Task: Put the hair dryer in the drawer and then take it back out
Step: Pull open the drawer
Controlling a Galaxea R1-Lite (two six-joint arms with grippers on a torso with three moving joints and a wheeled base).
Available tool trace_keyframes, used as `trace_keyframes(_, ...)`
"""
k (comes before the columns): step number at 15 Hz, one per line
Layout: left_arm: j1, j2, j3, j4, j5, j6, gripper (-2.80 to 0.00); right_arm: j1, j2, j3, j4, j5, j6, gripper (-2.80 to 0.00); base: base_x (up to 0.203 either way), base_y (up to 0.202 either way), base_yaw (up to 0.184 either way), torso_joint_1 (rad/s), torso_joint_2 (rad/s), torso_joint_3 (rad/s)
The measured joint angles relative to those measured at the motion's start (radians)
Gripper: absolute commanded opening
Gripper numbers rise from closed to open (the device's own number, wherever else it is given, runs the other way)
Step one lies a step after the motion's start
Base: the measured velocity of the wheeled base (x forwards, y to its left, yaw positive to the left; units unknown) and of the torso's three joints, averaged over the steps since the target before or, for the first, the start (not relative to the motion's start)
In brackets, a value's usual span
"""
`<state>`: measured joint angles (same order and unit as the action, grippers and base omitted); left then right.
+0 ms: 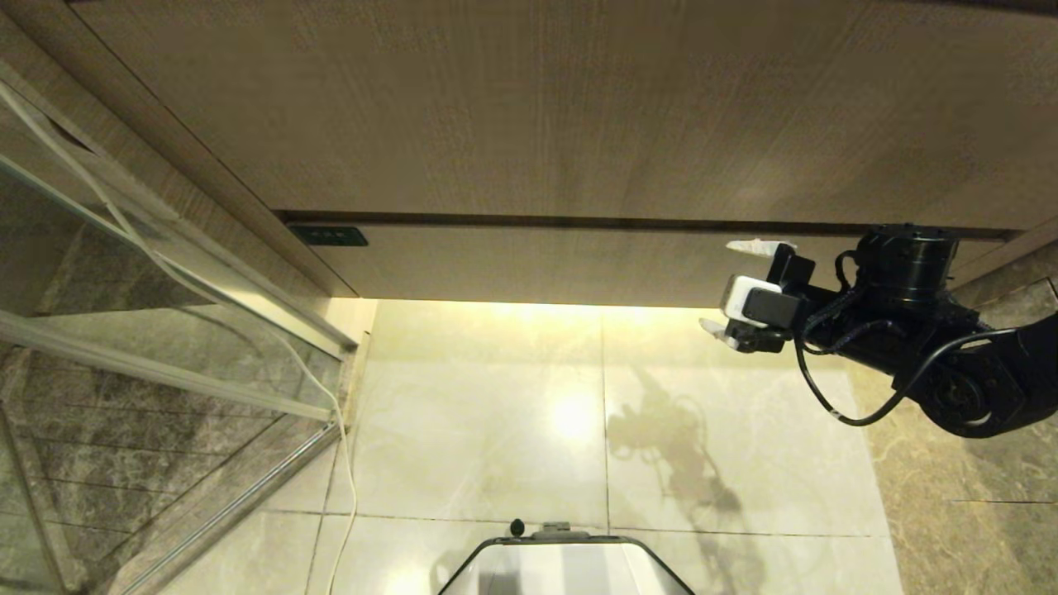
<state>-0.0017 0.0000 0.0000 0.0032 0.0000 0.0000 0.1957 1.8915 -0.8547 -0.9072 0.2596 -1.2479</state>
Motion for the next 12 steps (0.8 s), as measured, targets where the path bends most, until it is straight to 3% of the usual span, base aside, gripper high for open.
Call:
trace_keyframes(3, 0.000, 0.000, 0.000, 0.000, 0.000, 0.000, -2.80, -0.002, 0.020, -0.040, 0.029, -0.013, 0.002, 0.00, 0.000, 0.000, 0.000, 0.000, 0.00, 0.000)
trace_keyframes(7, 0.000, 0.000, 0.000, 0.000, 0.000, 0.000, -2.80, -0.009, 0.140, -0.225, 0.084, -0.036, 0.007, 0.00, 0.000, 0.000, 0.000, 0.000, 0.00, 0.000)
trace_keyframes(12, 0.000, 0.000, 0.000, 0.000, 0.000, 0.000, -2.80, -0.011, 0.196, -0.270, 0.075, -0.037, 0.008, 0.00, 0.000, 0.000, 0.000, 0.000, 0.00, 0.000)
